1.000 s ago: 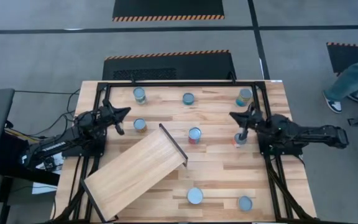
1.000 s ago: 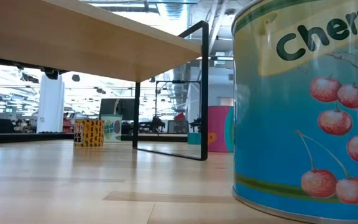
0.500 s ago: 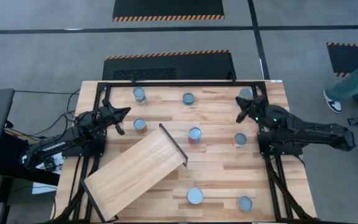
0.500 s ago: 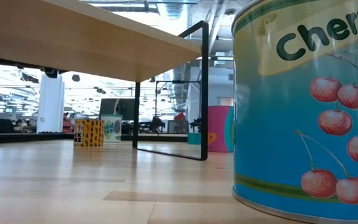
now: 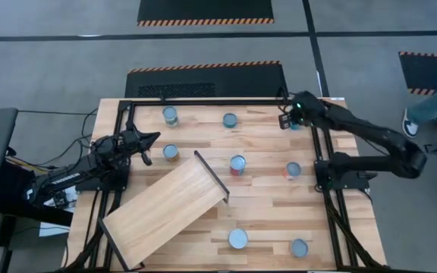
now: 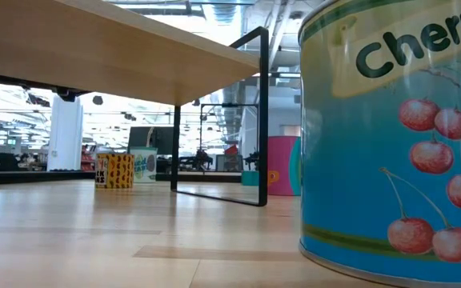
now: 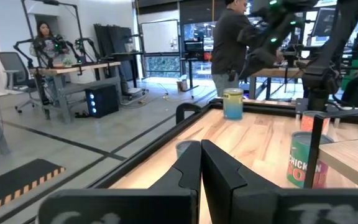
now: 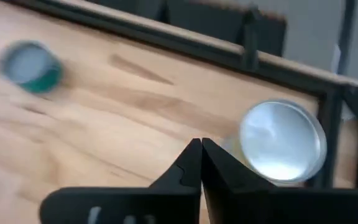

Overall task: Pick and place cans onto a shelf
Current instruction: Put the top canned cherries on the shelf

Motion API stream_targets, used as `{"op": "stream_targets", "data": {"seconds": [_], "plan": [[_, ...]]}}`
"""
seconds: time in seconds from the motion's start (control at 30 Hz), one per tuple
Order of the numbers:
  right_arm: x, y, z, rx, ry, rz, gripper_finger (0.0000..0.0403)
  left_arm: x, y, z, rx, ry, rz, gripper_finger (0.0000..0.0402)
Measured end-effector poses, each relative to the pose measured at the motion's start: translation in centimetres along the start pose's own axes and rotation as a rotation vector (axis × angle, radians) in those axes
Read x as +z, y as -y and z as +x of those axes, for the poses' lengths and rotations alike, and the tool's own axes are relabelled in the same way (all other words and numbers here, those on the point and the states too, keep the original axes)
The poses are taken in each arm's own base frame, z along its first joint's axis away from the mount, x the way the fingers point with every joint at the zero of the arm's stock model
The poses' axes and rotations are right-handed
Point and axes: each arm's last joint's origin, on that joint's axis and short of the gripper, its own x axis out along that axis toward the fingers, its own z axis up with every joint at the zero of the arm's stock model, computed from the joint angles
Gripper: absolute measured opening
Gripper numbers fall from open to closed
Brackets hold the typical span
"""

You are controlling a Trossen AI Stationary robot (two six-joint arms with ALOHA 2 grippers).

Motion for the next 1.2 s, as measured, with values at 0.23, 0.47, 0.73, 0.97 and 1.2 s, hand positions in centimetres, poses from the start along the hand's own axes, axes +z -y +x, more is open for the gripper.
{"op": "stream_targets", "data": {"seconds": [0.23, 0.47, 0.73, 0.97, 1.2], "plan": [[2.6, 1.0, 2.7, -0.131, -0.127, 0.024, 0.0101, 0.0, 0.0, 0.0, -0.001, -0.001, -0.001, 0.0000], [3.3, 1.1, 4.9, -0.183, -0.215, 0.019, 0.0133, 0.0, 0.0, 0.0, -0.001, -0.001, -0.002, 0.0000], [2.9, 1.2, 7.1, -0.234, -0.301, 0.005, 0.0123, 0.0, 0.0, 0.0, -0.001, -0.001, -0.002, 0.0000], [2.8, 1.2, 7.2, -0.228, -0.310, -0.021, 0.0084, 0.0, 0.0, 0.0, -0.001, -0.001, -0.001, 0.0000], [2.8, 1.2, 7.2, -0.210, -0.325, -0.068, 0.0013, 0.0, 0.0, 0.0, -0.001, -0.001, -0.001, 0.0000]]}}
